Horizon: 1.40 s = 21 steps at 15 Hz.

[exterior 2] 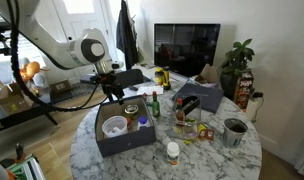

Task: Put the orange object inside the transparent container

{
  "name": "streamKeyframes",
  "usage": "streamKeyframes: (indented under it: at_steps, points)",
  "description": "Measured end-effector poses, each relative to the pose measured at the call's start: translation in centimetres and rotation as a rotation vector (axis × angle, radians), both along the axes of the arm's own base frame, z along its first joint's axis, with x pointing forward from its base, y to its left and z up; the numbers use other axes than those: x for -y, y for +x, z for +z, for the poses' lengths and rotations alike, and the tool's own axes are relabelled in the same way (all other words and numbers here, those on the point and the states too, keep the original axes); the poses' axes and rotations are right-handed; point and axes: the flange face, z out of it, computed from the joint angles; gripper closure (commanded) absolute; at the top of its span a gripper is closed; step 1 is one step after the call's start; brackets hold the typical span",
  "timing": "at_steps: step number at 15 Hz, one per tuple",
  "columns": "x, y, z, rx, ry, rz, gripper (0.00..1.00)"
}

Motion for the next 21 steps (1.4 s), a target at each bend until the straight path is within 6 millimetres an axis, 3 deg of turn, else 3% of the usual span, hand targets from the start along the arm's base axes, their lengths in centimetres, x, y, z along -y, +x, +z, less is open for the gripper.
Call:
streamKeyframes:
  at_steps: [4, 7, 10, 16, 21]
  points:
    - [-2.2, 2.0, -4.6, 0.009, -0.043, -0.038, 0.00]
    - [-2.8, 3.0, -5.4, 0.006, -0.042, -0.043, 0.00]
    - [-2.2, 3.2, -5.9, -0.007, -0.032, -0.047, 0.00]
    - [1.1, 4.0, -10.2, -0.099, 0.111, -0.090, 0.00]
    - [1.2, 4.3, -12.1, -0.105, 0.132, -0.073, 0.00]
